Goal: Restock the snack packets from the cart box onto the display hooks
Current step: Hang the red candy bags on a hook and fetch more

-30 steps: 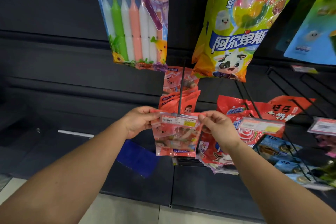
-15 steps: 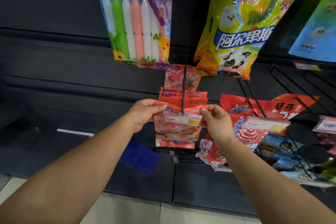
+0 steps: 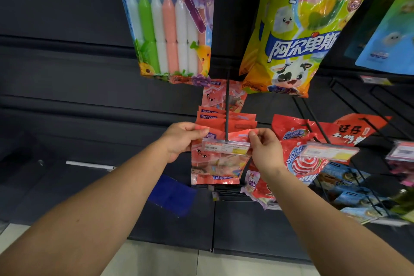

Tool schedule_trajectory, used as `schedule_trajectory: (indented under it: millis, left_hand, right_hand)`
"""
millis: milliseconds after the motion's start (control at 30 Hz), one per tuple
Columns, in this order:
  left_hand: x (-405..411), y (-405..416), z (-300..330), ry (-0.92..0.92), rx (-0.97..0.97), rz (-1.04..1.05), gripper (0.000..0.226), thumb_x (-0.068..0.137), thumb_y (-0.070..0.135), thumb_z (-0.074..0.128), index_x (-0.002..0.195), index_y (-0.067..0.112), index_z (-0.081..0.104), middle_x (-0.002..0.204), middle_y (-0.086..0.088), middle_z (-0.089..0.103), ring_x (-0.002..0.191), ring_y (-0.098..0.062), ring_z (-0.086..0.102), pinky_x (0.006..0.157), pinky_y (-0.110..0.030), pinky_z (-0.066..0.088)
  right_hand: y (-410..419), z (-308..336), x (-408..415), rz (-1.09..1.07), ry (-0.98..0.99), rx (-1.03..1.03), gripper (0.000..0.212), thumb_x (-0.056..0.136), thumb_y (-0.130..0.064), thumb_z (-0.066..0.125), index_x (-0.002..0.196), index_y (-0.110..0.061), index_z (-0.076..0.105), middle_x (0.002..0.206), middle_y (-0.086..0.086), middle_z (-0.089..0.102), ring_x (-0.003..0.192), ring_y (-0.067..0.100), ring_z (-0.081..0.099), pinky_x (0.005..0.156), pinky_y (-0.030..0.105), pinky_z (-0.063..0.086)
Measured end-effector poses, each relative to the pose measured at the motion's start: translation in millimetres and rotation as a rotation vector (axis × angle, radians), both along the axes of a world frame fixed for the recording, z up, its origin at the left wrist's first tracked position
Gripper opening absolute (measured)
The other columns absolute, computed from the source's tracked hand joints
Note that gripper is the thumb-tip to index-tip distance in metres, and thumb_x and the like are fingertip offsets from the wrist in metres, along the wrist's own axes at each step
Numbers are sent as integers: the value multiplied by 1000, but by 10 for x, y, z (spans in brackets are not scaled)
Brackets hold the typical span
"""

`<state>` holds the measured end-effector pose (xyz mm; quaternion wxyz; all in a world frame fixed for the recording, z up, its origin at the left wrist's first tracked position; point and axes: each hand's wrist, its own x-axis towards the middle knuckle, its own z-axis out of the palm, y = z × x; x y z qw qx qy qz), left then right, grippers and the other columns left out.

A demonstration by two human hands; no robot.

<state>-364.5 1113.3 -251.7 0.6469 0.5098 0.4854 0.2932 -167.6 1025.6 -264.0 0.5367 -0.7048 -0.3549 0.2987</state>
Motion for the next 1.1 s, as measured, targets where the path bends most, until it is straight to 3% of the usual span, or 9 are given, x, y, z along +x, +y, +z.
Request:
schedule_trajectory:
  millis: [67,267,400,533,600,700,833,933,1100]
  left_hand:
    - [-6,17,-19,-10,-20,20,19,85,16,75,102,9,71,107,-13,75,102,-26,70,89,-36,57]
    - [110,115,-46,65,19,104,28,82,23,78,107,10,72,103,-7,75,97,-22,71,90,-36,57]
    - [177,155,64,98,105,131,28,90,16,71,115,3,68,102,-4,67,67,2,60,49,-2,43]
    - [204,164,85,105,124,124,26,93,11,66,117,1,64,102,-5,64,53,4,61,44,-3,42]
    - [159,175,47,133,121,97,23,92,14,68,113,5,67,97,0,67,59,5,61,49,-4,44]
    - [96,165,-69,170,115,66,29,87,19,74,115,12,68,97,5,69,76,3,60,72,-15,50]
    - [146,59,-251,249,116,86,29,88,19,74,115,13,66,105,1,69,76,1,58,58,-13,41]
    - [177,-84,-388,307,141,120,36,83,21,79,114,13,63,103,2,66,76,-1,58,61,-16,44]
    - [224,-498,-652,629,94,-28,46,82,38,76,117,15,58,112,-1,64,100,-22,62,90,-35,52]
  right_hand:
    - [-25,-9,9,-9,21,-6,13,98,-24,53,87,-19,58,80,4,66,63,15,62,59,30,55]
    - [59,123,-12,-76,69,-16,13,98,-18,54,94,-8,62,66,2,60,35,1,49,34,11,36]
    - [248,179,-24,-151,118,-71,14,96,-19,57,99,-10,66,69,-5,61,51,7,51,33,9,36]
    - [277,165,-17,-154,146,-86,13,97,-19,56,104,-13,64,79,-2,67,57,10,55,41,13,43]
    - [231,130,-1,-82,107,-82,21,96,-21,57,117,-19,58,96,0,68,70,11,62,56,18,48]
    - [140,49,20,36,55,-102,63,95,-19,59,149,-28,27,107,-1,64,98,17,65,83,29,51]
    - [6,-68,-24,160,-103,-159,84,95,-1,51,153,-36,3,106,-11,61,105,19,63,93,36,51]
    - [-166,-136,-40,202,-127,-151,76,96,-14,55,152,-38,11,114,-7,63,106,19,63,94,36,51]
    - [-674,-232,83,295,-144,-192,53,94,-8,57,144,-17,41,123,-2,55,113,13,54,90,19,42]
